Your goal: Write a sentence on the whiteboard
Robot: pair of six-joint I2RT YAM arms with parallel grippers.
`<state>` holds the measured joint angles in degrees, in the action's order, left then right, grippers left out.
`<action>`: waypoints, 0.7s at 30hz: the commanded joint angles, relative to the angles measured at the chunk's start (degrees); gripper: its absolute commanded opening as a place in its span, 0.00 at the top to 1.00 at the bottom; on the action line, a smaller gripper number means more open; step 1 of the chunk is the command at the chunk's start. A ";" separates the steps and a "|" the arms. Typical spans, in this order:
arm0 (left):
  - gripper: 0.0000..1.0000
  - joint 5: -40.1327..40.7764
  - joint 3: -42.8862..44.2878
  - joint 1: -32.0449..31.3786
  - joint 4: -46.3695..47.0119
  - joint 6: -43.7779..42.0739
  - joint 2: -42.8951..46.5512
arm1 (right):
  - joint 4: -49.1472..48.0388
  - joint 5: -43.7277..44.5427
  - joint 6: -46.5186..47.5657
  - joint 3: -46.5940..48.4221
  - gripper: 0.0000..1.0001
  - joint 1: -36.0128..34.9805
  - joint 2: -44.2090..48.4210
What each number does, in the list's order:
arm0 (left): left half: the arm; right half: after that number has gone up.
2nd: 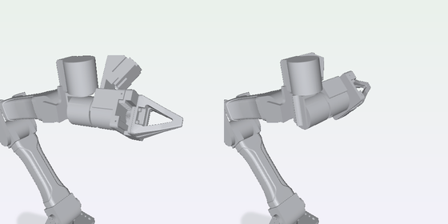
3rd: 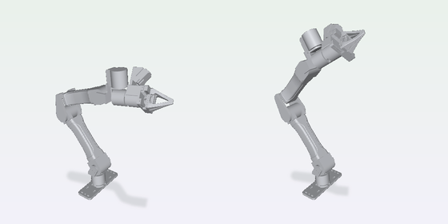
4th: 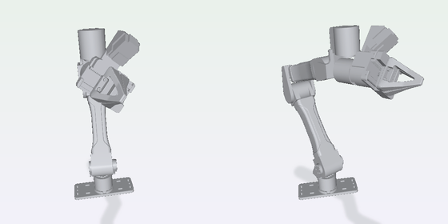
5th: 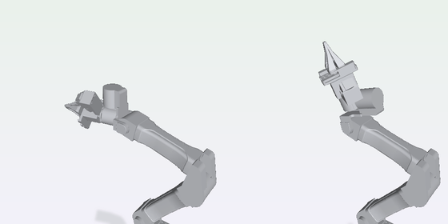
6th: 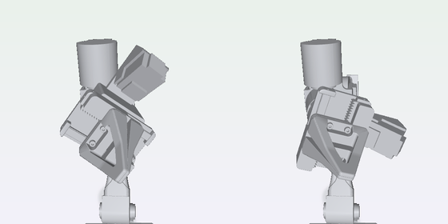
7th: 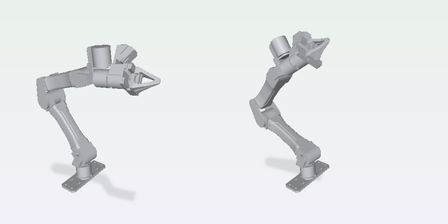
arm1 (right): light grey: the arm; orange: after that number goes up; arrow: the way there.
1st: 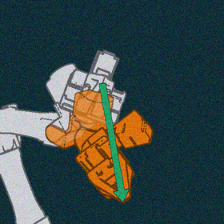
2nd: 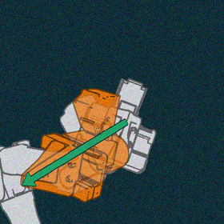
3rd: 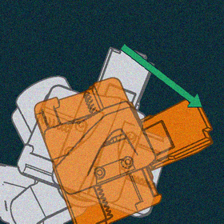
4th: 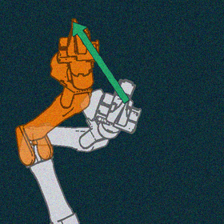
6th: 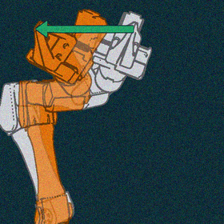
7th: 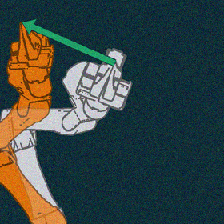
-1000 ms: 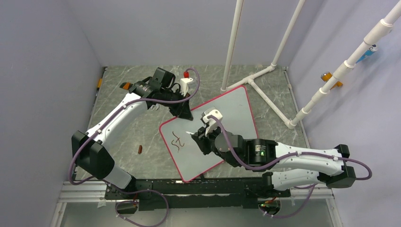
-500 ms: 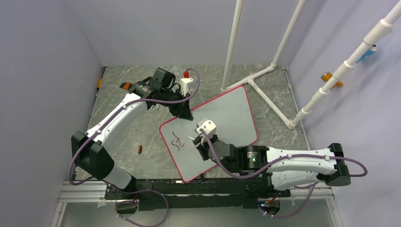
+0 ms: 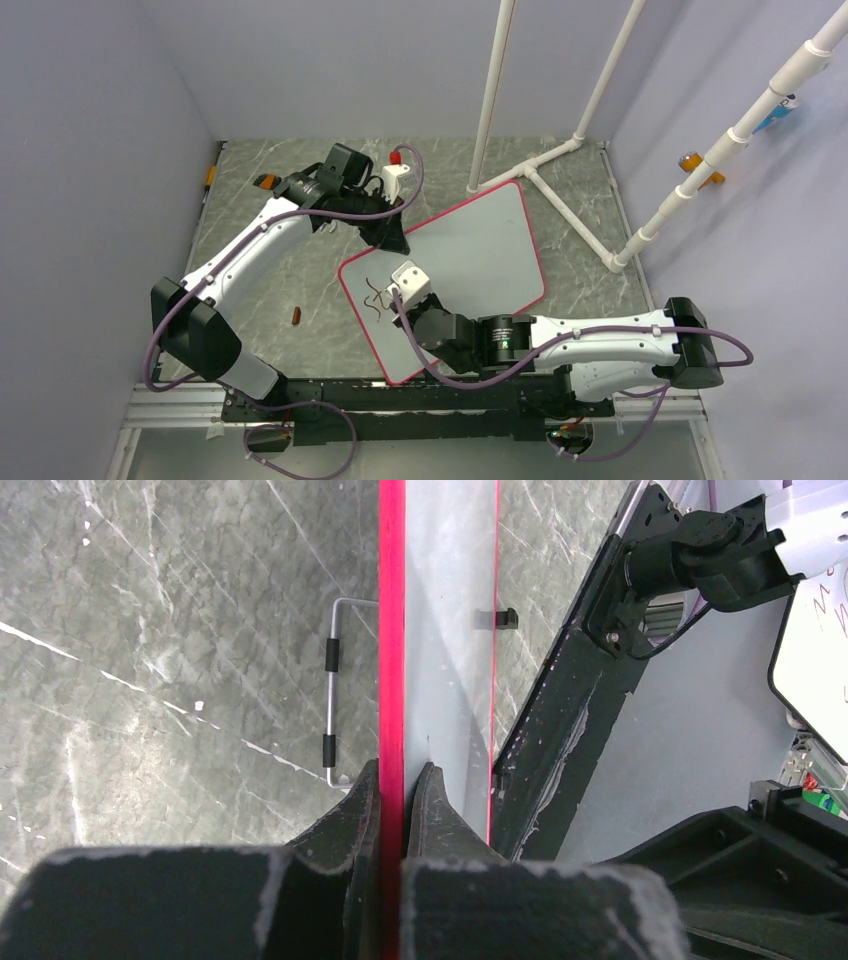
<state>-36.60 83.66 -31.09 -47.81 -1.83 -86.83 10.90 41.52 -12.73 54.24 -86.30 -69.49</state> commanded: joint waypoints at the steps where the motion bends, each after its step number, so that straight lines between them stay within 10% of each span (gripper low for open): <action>1: 1.00 21.84 -0.05 0.08 2.92 -8.29 -0.55 | -3.59 0.67 1.22 2.52 1.00 0.32 -1.24; 21: 1.00 21.66 -0.07 -0.28 2.73 -8.46 -0.80 | -4.59 2.52 1.37 4.21 1.00 2.39 -2.12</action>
<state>-36.16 83.85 -31.53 -47.70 -1.80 -86.83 8.93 43.00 -11.92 55.99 -84.66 -71.37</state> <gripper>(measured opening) 0.071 0.148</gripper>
